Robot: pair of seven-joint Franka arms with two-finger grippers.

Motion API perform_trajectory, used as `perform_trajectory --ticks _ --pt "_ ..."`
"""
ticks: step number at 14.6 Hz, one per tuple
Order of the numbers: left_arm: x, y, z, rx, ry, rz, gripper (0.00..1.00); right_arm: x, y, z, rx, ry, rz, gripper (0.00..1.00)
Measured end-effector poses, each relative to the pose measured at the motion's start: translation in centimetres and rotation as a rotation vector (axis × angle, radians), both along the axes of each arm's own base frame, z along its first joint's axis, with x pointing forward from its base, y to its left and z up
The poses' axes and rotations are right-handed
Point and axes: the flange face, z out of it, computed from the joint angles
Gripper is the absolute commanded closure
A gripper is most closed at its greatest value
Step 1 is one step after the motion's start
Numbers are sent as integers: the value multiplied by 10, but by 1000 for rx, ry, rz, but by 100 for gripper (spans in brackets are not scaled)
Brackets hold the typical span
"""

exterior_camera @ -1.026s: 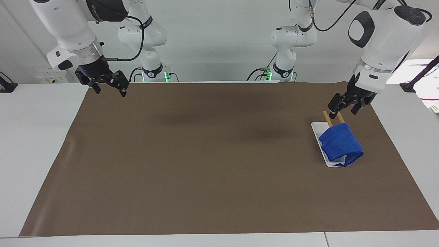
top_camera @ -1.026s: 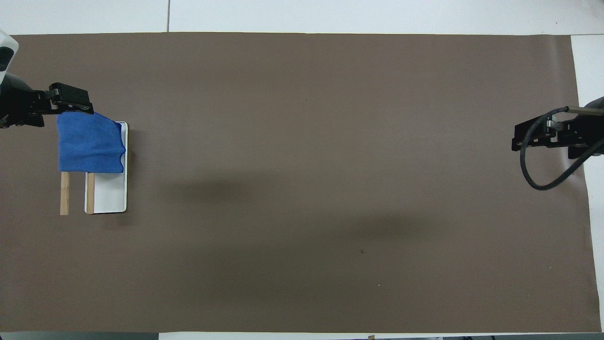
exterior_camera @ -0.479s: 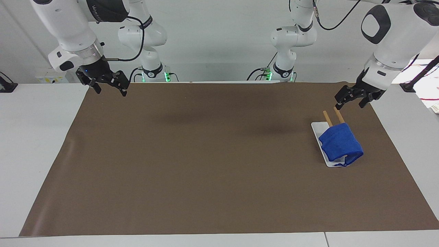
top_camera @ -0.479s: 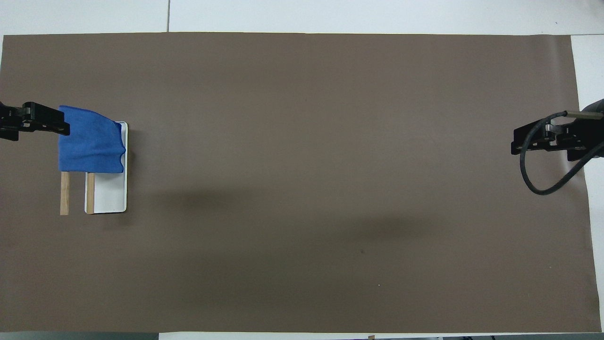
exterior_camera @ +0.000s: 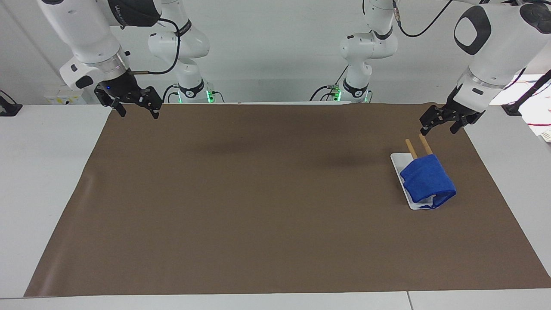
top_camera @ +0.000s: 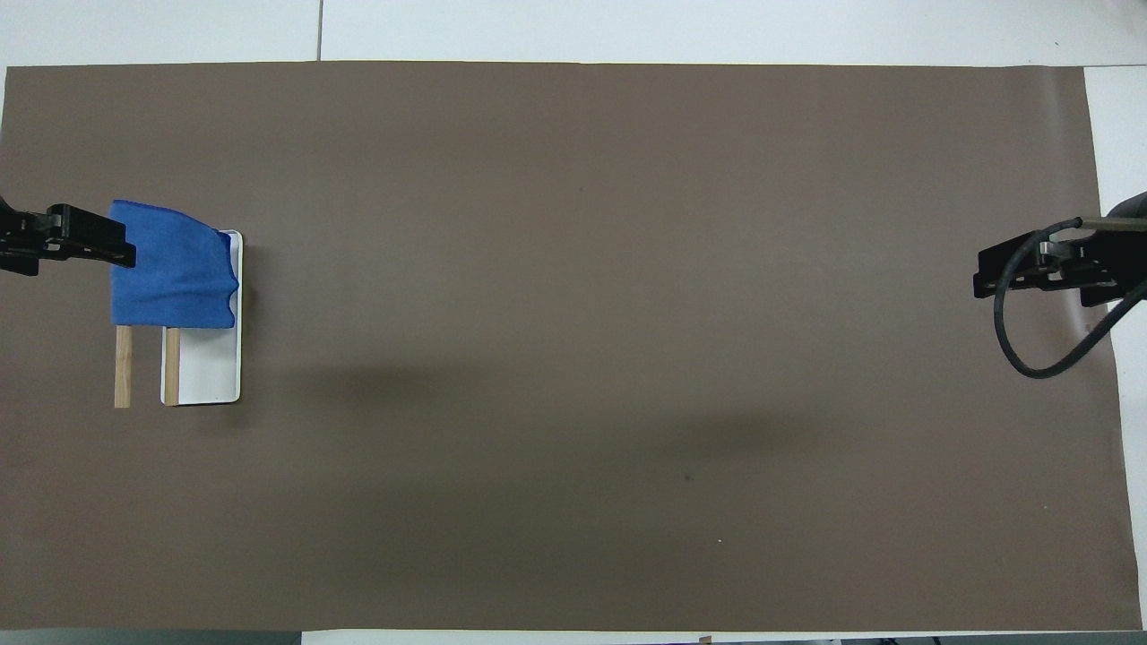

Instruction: Right arm passes towel to left arm to hang

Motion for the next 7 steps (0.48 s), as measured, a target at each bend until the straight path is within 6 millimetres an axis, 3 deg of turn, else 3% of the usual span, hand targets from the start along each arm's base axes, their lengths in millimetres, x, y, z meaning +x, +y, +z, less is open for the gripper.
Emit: perform_trajectory --ticks 7 --pt "-3 -1 3 0 6 -5 0 0 0 0 0 1 1 0"
